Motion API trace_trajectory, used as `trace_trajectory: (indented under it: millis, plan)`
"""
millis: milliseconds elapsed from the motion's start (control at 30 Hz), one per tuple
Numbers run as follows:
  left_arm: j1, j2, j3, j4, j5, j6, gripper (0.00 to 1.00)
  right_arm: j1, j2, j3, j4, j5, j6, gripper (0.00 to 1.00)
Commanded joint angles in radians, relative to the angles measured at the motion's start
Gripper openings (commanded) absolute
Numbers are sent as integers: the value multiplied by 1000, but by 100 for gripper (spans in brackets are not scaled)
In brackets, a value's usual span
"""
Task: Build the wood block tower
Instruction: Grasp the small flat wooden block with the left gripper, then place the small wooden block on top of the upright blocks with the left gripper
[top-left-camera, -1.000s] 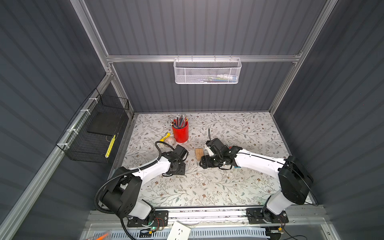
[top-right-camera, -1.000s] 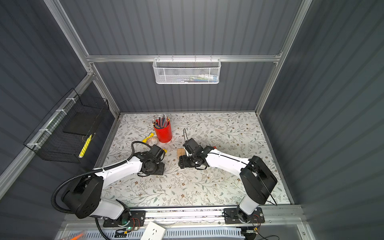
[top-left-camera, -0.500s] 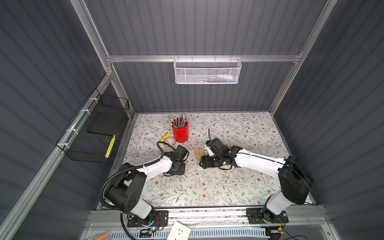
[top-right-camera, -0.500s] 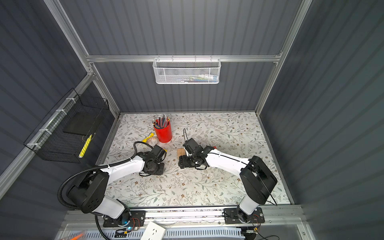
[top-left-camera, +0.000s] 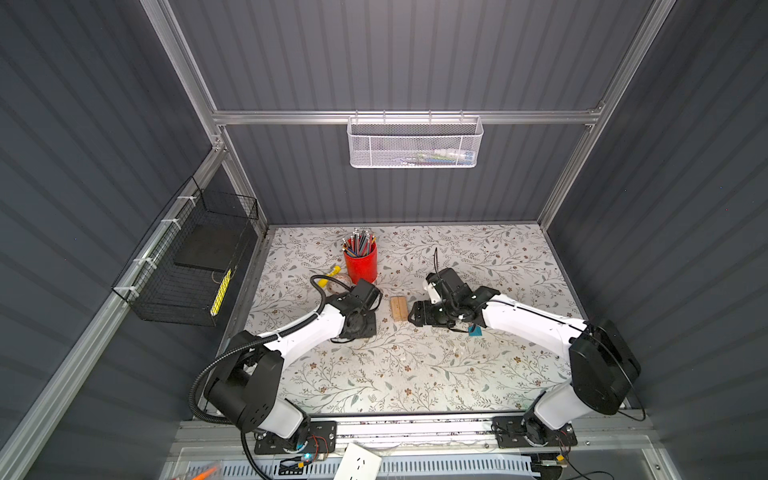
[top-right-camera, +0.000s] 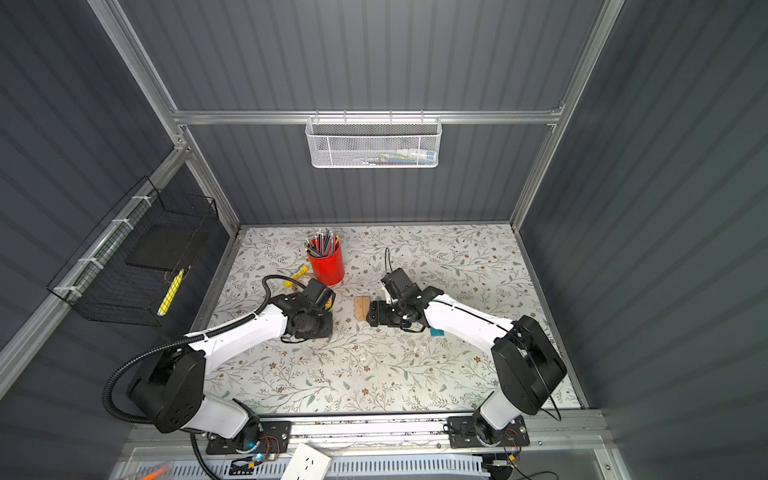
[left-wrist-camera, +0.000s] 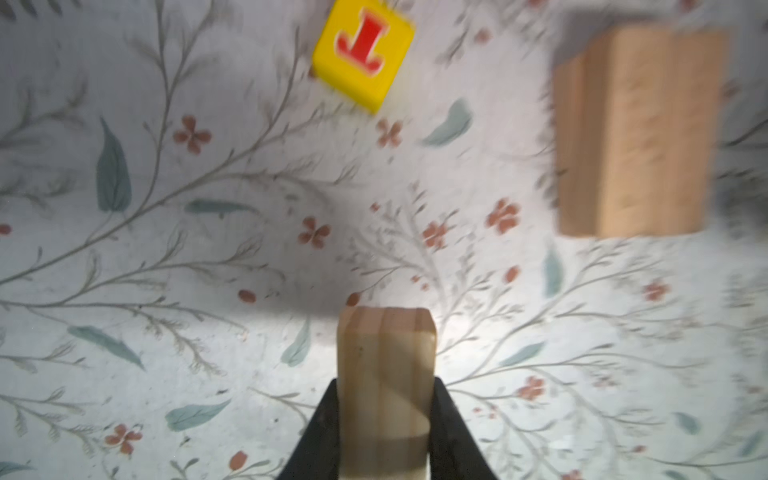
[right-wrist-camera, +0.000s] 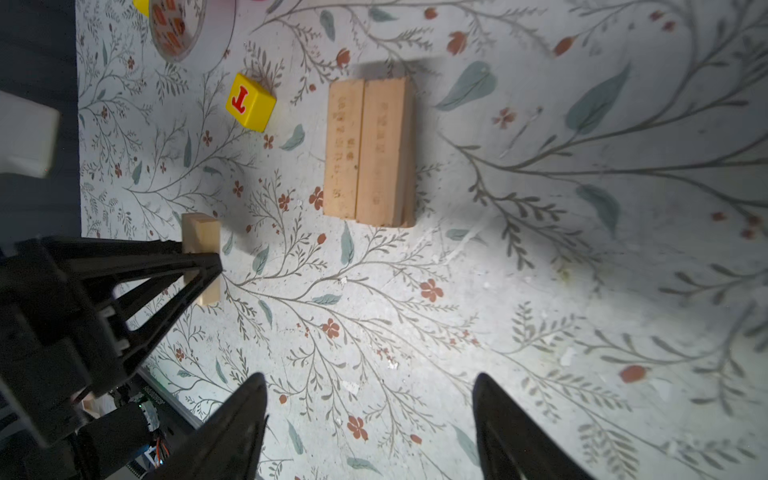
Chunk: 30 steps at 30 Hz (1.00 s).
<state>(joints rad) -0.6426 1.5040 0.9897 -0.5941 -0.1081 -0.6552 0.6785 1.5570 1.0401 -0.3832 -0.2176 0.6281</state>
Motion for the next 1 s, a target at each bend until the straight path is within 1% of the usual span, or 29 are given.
trace_trajectory:
  millis: [0, 233, 367, 400, 633, 767, 967]
  plan:
    - [-20, 47, 118, -37, 22, -103, 11, -44, -11, -10, -51, -24, -4, 78]
    - [-45, 242, 319, -55, 20, -107, 8, -120, 17, 1, -60, -77, -15, 80]
    - [-59, 346, 412, -87, 22, -88, 8, -145, 39, 3, -48, -103, -6, 80]
    - [-63, 365, 457, -97, 16, -84, 8, -148, 44, 4, -47, -102, -8, 80]
    - [-83, 452, 537, -133, -14, -65, 9, -158, 58, 1, -46, -107, -10, 81]
    - [-101, 478, 575, -173, -68, -64, 10, -162, 58, 3, -50, -107, -10, 81]
    - [-111, 523, 610, -190, -70, -69, 12, -165, 54, 3, -52, -103, -8, 81]
